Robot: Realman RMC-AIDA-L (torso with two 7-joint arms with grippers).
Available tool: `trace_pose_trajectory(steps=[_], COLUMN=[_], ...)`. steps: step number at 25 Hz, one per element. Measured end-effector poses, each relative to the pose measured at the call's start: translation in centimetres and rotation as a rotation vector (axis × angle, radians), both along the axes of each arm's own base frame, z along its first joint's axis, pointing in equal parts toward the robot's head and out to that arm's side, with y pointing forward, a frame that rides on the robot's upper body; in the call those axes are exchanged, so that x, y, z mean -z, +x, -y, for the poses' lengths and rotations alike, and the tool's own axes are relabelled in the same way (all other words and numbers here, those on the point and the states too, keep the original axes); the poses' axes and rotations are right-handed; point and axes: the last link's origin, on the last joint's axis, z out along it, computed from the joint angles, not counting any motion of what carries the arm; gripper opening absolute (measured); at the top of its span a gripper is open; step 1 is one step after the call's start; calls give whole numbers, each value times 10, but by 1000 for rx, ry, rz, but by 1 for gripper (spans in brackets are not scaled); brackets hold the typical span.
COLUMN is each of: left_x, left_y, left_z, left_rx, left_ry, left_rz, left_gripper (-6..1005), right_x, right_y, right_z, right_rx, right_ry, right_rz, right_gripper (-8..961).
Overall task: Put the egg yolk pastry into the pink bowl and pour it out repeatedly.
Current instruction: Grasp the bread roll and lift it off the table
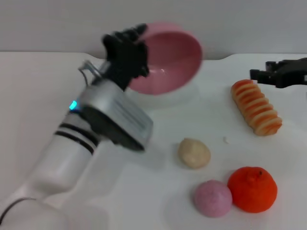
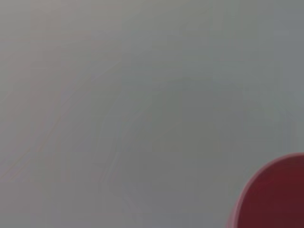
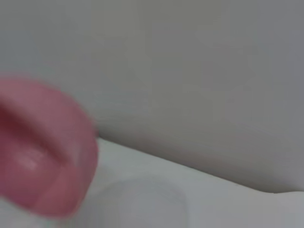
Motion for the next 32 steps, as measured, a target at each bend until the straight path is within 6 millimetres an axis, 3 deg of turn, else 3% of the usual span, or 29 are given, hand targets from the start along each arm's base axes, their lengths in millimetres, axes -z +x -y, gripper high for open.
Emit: trace_pose_trajectory(steps=[3, 8, 14, 21, 26, 32], left_x=[-16, -43, -101, -160, -171, -172], left_y=[-3, -18, -52, -91, -101, -99], left_z=[-19, -50, -70, -50, -26, -14], left_rx=[-161, -443, -765, -1017, -1173, -1203], left_ry=[-56, -323, -638, -712, -731, -726], left_rz=[172, 378, 642, 805, 770, 735], left_gripper=[1, 1, 1, 1, 1, 0], right_x=[9, 28, 51, 62, 80, 106], right_y=[-8, -23, -45, -60, -66, -64], right_z=[-1, -1, 4, 12, 19, 23], right_rx=[-30, -90, -171, -219, -218, -161], right_ry=[-35, -105, -217, -346, -465, -582], right_rz=[17, 55, 89, 98, 167, 288], right_gripper=[572, 572, 572, 572, 572, 563])
